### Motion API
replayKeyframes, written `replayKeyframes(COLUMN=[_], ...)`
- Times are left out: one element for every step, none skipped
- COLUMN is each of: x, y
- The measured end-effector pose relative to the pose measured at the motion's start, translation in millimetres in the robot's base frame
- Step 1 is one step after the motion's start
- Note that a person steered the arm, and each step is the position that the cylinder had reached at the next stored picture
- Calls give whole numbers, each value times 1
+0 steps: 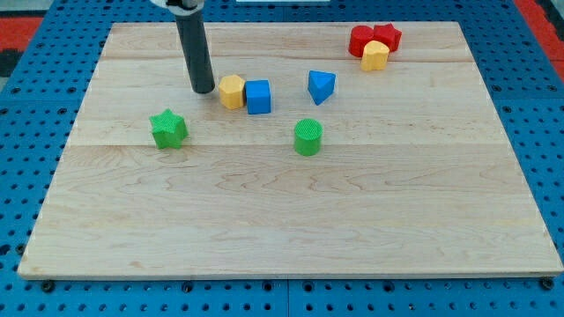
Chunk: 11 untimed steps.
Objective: Move the yellow hexagon diagonal to the blue cube
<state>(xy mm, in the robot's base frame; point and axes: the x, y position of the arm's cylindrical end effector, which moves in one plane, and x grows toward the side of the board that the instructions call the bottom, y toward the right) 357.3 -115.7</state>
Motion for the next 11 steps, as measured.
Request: replayKeyframes(x=[19,19,19,16,13,-27,-60,-65,-82,-96,-104], y=[16,63,108,108,51,36,30,-15,-18,-18,-18])
